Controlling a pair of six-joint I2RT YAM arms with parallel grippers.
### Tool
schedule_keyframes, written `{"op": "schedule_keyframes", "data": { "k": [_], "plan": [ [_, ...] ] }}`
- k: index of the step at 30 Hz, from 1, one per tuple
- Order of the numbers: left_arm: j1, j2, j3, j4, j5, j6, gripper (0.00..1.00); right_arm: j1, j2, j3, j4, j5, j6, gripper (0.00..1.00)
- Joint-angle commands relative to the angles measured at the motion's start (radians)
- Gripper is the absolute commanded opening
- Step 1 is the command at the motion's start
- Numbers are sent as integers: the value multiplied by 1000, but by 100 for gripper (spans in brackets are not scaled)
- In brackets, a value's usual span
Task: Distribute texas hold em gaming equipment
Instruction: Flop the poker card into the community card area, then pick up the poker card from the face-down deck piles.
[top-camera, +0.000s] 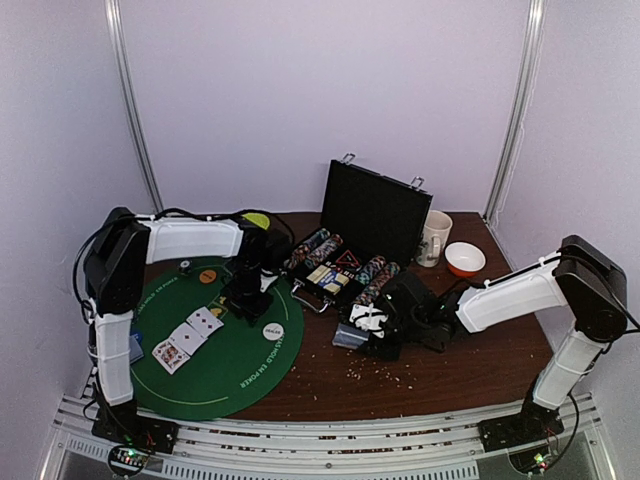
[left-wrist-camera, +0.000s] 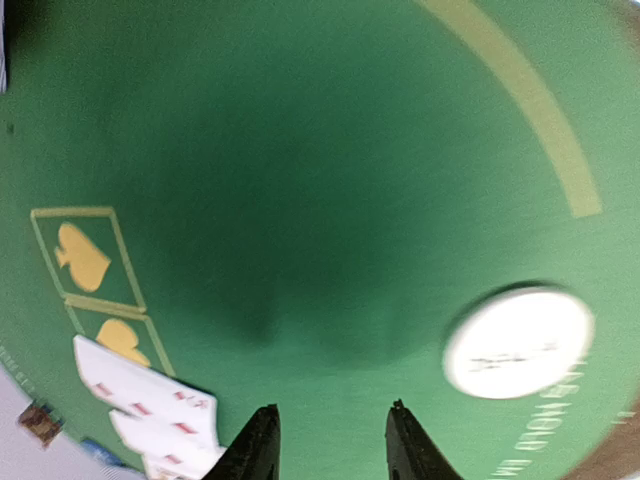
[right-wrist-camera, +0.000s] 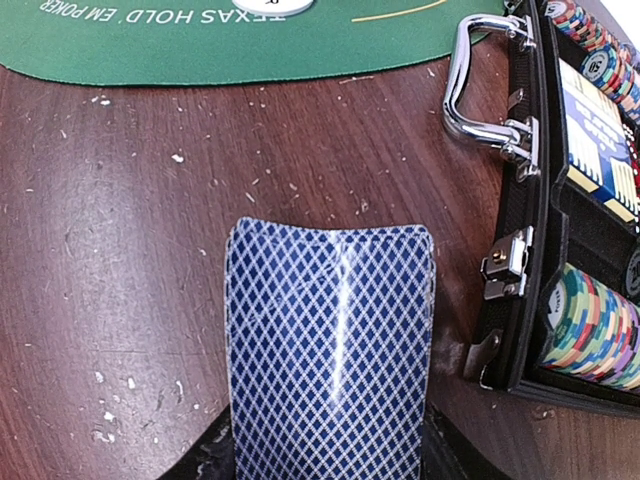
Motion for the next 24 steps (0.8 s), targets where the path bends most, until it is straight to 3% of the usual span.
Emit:
{"op": "schedule_keyframes", "data": {
  "k": [1,5,9,12,15,24],
  "plan": [
    [-1,-141,-20,298,311,37,43,-7,5,23,4,-4,5,53],
    [-2,-221,-212,746,658,-46,54,-7,3,24,2,-8,5,53],
    [-20,-173,-329,1031,817,-180,62,-6,-9,15,19,-15,6,53],
    [-69,-116,-321,1096,836,-173,71,-5,-16,10,30,-23,6,53],
    [-102,-47,-289,1119,847,-175,74,-7,-16,10,32,-26,6,53],
    [-126,67,-207,1016,748,-171,58,-7,-21,6,41,-28,8,53]
  ]
}}
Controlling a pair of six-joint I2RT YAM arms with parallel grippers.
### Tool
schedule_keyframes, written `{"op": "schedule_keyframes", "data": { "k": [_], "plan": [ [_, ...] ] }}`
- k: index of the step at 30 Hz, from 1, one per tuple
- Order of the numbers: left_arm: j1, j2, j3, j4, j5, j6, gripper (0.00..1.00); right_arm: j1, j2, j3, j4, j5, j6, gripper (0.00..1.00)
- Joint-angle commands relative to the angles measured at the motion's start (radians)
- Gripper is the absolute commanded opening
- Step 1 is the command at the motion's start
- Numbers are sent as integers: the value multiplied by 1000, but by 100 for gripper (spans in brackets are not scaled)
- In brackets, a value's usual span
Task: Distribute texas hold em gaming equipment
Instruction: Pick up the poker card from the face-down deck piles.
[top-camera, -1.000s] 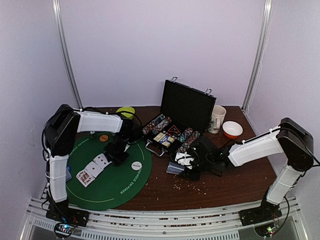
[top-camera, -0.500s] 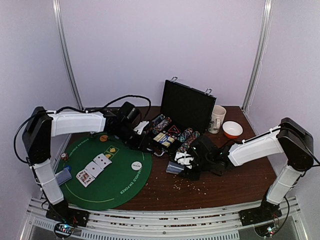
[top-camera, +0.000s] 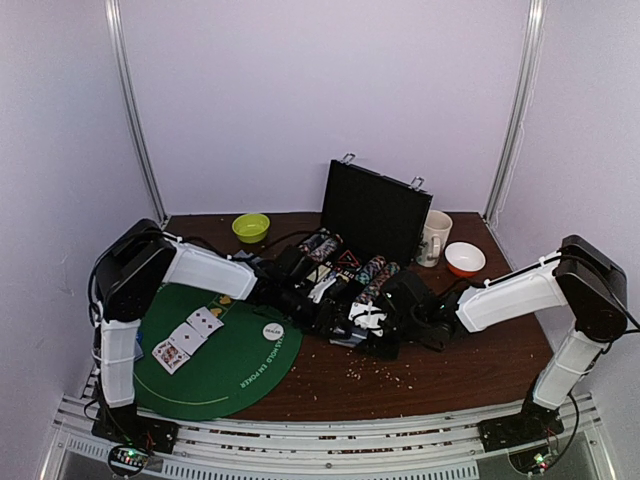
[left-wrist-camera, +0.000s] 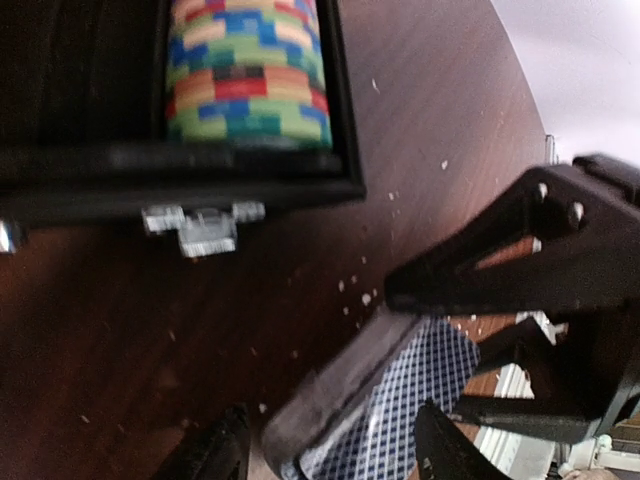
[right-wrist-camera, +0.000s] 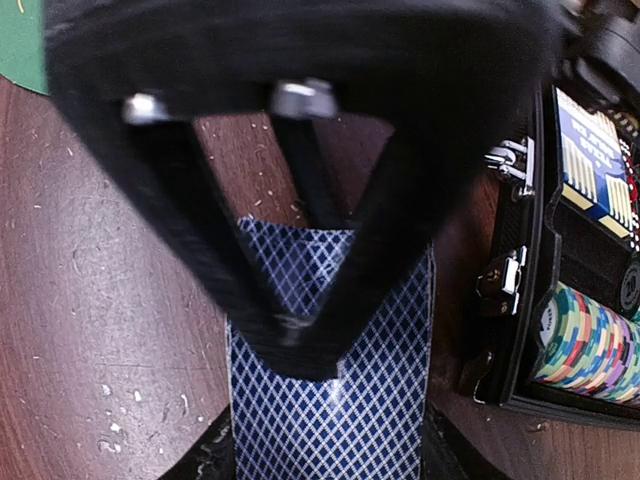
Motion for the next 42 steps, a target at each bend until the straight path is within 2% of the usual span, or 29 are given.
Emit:
{"op": "schedule_keyframes", "data": {
  "k": [1,7,11,20,26,33,42],
  "plan": [
    [-8,48,82,-40,-60,17,57,-7,-20,2,20,-16,7,53],
    [-8,74,106,-73,-75,12,35,-7,-22,1,16,-14,8,53],
    [-8,43,113,-142,-132,68,26,-6,-26,-2,24,-12,8,53],
    [-4,-3,93,-194,-167,103,26,-6,-22,2,16,-7,11,53],
    [-2,-29,103,-233,-188,140,35,-6,-19,6,11,-5,10,53],
    [3,-42,98,-238,-163,147,36,-7,-16,8,5,-4,11,53],
    [10,-75,105,-277,-160,158,26,-7,-12,13,-2,-3,12,53]
  ]
}}
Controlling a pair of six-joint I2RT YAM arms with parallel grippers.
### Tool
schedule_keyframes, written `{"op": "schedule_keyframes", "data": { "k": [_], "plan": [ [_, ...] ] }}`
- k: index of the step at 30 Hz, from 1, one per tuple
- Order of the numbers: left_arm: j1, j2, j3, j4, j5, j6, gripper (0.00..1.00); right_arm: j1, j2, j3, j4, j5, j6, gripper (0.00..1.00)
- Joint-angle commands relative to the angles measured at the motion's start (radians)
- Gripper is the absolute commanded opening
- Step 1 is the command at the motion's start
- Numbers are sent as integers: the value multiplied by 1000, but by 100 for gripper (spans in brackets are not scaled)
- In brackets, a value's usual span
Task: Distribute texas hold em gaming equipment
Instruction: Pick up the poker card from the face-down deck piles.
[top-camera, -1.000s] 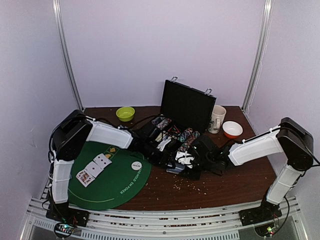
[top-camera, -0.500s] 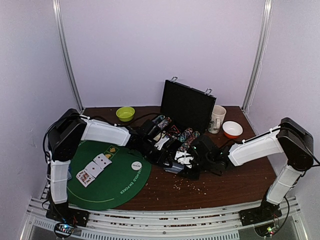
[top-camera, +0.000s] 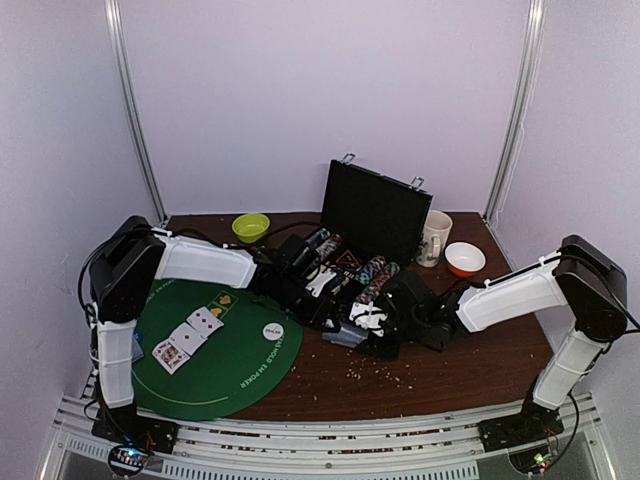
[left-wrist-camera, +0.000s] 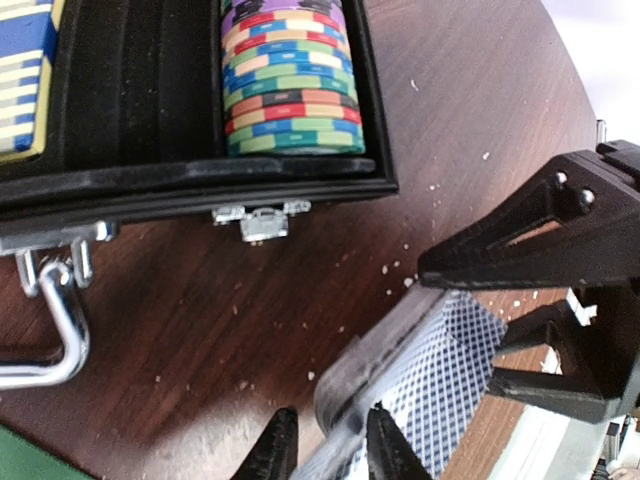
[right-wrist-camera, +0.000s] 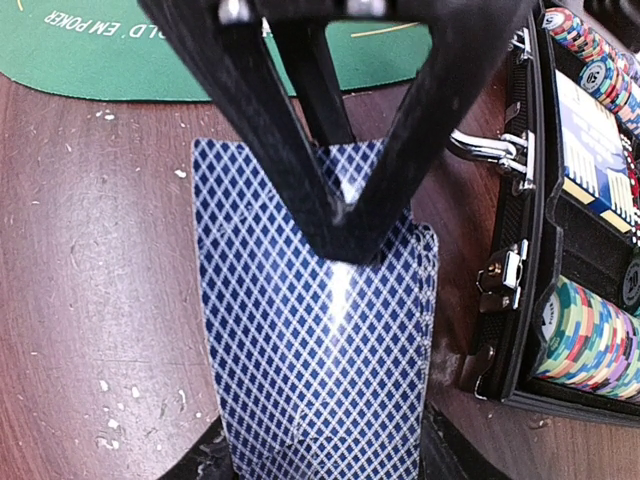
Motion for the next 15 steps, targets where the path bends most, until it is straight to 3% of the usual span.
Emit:
{"op": "schedule_keyframes", "data": {
  "k": [1,6,10,15],
  "plan": [
    [14,-53,6,-69,-17,32,26,-2,-12,17,-1,3,12,53],
    [20,-55,26,-151,-54,66,22,-2,-5,20,-3,1,13,53],
    [19,-59,36,-159,-27,69,1,-3,-3,23,-4,4,14,53],
    [24,-82,61,-188,-21,86,0,-2,-4,23,-9,6,14,53]
  ]
}}
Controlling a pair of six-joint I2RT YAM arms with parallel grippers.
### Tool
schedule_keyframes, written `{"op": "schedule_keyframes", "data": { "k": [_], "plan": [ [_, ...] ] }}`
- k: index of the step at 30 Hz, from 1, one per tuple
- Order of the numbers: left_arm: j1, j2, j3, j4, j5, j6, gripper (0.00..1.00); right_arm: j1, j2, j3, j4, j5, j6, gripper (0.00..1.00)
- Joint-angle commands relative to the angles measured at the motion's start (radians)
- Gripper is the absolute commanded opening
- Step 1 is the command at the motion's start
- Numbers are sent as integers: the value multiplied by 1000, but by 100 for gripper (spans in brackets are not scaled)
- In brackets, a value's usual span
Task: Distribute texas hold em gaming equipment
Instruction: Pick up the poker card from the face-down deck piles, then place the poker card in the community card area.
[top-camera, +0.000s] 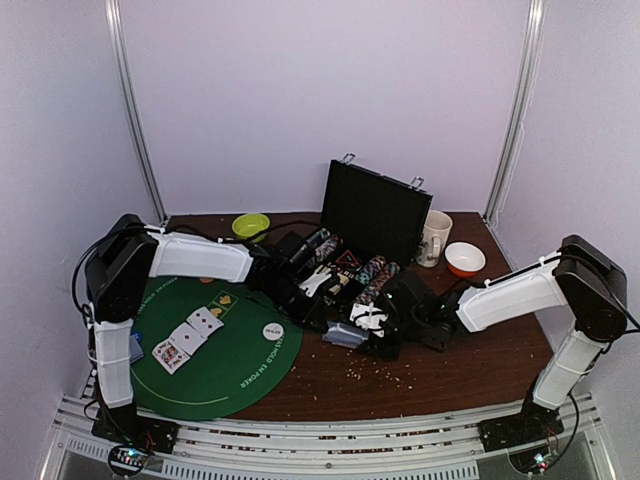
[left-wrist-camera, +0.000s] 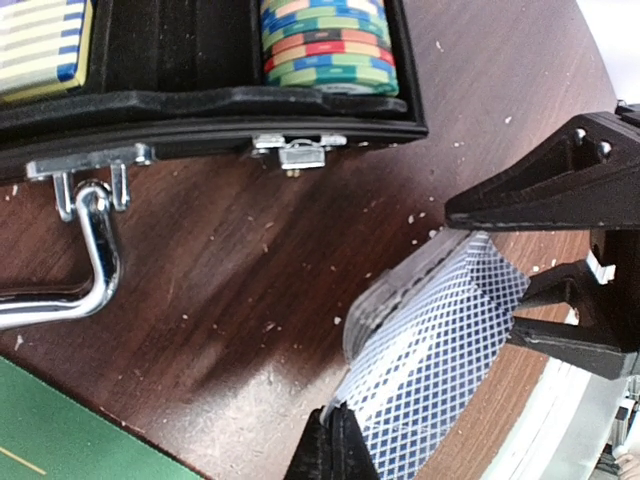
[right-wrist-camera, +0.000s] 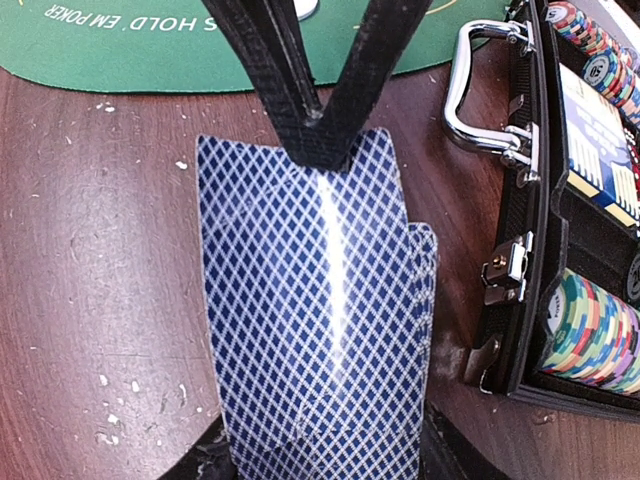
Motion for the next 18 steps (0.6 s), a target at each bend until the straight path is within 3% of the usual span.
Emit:
{"op": "schedule_keyframes", "data": {
  "k": [1,9,14,18],
  "plan": [
    [14,-67,46,-64,2,56,0,-2,-4,22,4,7,13,53],
    [75,-181,70,-356,-109,338,0,-2,-2,22,4,7,13,53],
    [199,-268,61,-507,-238,489,0,-3,0,26,-2,5,15,53],
    [288,-360,-14,-471,-391,569,0,-3,-2,24,0,6,15,53]
  ]
}}
